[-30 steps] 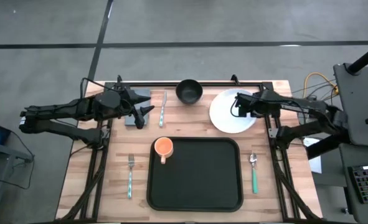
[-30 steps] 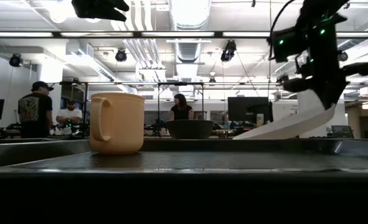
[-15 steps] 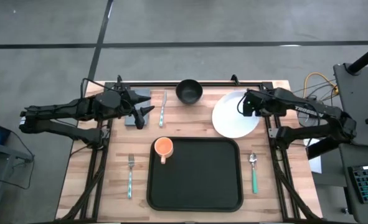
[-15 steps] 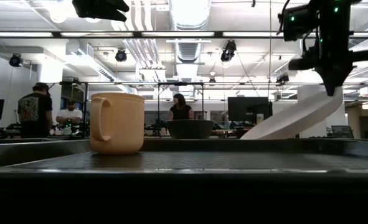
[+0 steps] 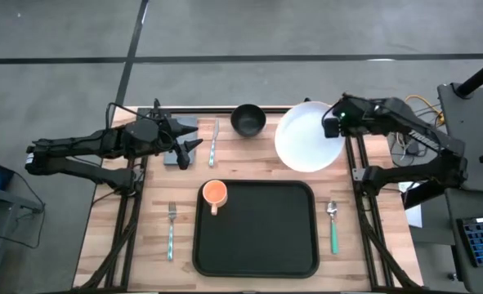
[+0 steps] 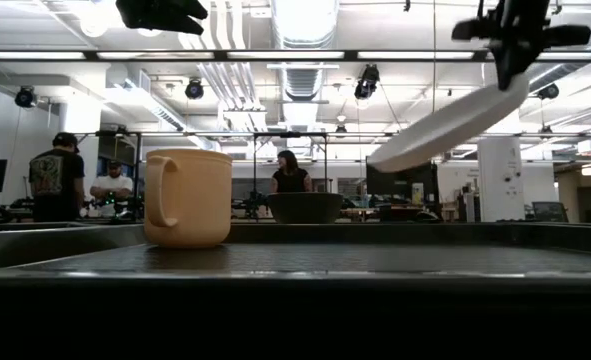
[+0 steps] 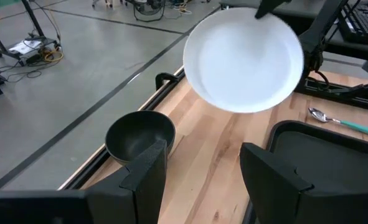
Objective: Set up tray
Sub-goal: Put the white plate on the black serving tray to the bottom right side of the orange mug
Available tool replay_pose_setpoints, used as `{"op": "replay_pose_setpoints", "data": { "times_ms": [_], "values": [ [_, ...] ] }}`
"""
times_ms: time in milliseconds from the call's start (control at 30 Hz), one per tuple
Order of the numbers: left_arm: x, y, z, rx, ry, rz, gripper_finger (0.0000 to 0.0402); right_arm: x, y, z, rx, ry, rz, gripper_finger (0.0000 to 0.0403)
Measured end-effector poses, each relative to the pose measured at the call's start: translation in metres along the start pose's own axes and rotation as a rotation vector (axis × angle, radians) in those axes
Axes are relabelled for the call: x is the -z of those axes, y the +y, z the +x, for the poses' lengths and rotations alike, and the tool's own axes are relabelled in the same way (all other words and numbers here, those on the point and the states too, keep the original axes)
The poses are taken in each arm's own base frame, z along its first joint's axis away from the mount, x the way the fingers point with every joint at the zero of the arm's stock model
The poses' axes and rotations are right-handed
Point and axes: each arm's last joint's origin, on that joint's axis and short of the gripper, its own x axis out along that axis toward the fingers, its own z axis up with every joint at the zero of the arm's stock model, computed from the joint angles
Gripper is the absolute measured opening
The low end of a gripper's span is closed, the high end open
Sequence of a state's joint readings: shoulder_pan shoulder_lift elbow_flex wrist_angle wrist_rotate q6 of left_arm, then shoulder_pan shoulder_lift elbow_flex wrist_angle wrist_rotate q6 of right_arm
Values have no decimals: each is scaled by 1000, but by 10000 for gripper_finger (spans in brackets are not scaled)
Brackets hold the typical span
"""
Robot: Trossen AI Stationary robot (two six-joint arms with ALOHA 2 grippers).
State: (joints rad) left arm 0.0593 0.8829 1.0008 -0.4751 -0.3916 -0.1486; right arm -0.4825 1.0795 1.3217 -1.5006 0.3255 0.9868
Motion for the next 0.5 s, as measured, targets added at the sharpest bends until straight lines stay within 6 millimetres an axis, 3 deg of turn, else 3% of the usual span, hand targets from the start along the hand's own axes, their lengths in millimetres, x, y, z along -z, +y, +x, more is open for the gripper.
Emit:
{"op": "replay_pose_setpoints", "data": {
  "times_ms": [267,500],
  "values": [
    [0,0,0,0,2,1,183,8,-8,-39,-256,106,-3,8],
    [1,0,0,-2,8,3,183,33,-5,-46,-462,126,-44,8]
  ]
}}
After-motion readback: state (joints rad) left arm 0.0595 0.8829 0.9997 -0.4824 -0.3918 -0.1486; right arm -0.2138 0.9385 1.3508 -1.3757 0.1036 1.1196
